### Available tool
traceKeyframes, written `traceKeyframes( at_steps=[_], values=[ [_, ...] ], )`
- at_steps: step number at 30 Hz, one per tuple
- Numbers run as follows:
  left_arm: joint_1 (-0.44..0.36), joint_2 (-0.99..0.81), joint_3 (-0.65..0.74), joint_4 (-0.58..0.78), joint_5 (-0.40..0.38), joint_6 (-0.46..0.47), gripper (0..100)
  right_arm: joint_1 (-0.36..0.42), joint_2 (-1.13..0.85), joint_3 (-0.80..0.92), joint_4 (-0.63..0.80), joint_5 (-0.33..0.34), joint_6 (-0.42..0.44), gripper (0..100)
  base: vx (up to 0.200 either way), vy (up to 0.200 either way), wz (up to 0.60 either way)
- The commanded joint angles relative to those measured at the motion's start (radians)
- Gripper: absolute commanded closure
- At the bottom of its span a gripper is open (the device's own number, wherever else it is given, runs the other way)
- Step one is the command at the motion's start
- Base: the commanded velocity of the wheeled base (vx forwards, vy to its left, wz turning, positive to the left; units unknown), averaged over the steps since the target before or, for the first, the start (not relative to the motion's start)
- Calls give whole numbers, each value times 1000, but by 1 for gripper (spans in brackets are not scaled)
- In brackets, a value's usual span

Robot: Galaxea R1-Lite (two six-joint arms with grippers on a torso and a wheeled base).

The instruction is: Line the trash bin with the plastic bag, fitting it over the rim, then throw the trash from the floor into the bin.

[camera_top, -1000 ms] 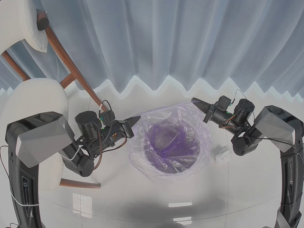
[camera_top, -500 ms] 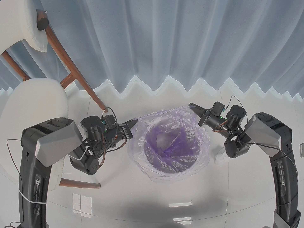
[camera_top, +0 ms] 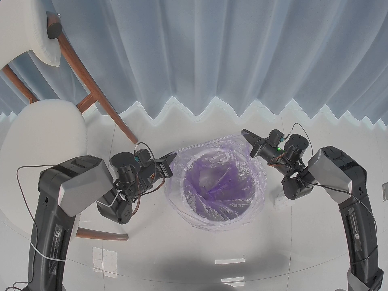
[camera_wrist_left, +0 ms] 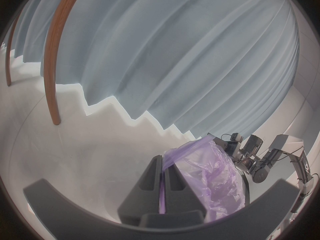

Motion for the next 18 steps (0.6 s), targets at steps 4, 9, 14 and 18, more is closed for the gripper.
traceKeyframes(
  at_steps=[4,9,14,18],
  values=[
    [-18,38,-1,-59,12,0,100,-9,8,-22,5,-9,0,100,0,0,0],
    [-18,37,49,-83,13,7,100,-22,9,-22,-8,-12,2,0,0,0,0],
    [-10,24,106,-102,13,20,0,-45,-5,28,-57,-8,16,0,0,0,0],
    [14,-31,178,-103,6,55,0,-59,-49,113,-95,-5,28,0,0,0,0]
  ],
)
